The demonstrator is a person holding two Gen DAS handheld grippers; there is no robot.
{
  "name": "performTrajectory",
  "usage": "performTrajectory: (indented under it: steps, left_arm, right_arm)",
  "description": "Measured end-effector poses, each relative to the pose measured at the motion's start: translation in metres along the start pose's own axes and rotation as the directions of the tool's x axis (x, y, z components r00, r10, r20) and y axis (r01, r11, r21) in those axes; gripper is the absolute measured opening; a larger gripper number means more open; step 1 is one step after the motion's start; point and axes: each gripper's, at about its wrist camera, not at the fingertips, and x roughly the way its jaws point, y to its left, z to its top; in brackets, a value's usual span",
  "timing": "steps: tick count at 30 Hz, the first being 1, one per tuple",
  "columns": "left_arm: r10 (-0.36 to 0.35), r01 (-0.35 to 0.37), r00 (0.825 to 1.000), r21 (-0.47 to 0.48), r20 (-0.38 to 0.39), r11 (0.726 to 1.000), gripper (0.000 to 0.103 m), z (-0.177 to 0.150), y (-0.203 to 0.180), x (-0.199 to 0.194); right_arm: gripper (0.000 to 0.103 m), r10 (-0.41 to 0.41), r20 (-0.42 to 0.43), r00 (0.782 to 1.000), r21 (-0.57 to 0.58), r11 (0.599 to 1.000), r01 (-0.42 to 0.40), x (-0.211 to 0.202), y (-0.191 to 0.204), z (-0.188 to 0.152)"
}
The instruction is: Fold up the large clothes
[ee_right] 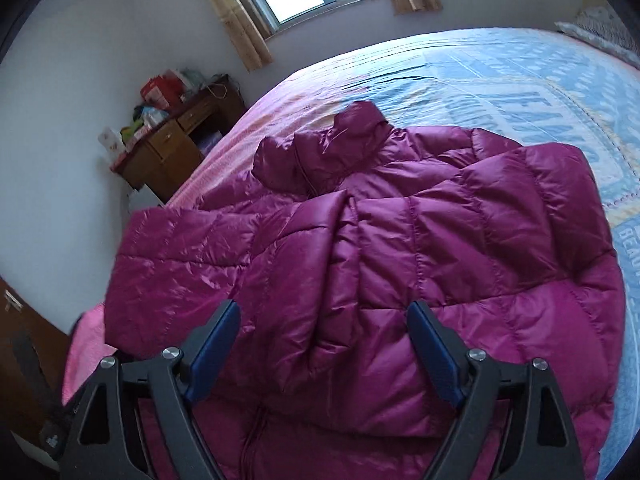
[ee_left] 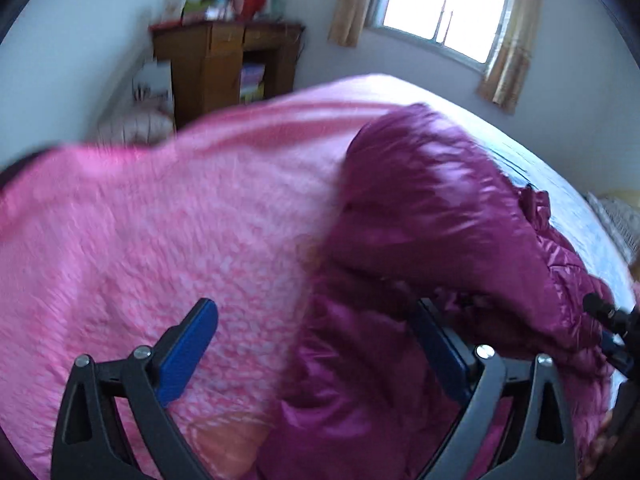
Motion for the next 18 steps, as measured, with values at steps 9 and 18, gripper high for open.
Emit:
performTrajectory:
  steps: [9, 18]
  left_arm:
    - [-0.020, 0.020, 1.000, -0.038, 0.019, 0.999, 0.102, -0.002, -0.006, 0.000]
    - [0.040, -0.040, 0.999, 0.004, 0.002, 0.999, 0.102, 0.002, -0.012, 0.003]
  right_arm:
    - [0.030, -0.027, 0.120, 0.992, -0.063, 0.997, 0.034, -0.046, 0.010, -0.012]
    - [0.034, -0.149, 0.039, 0.988, -0.027, 0.988, 0.150, -0.025, -0.026, -0.030]
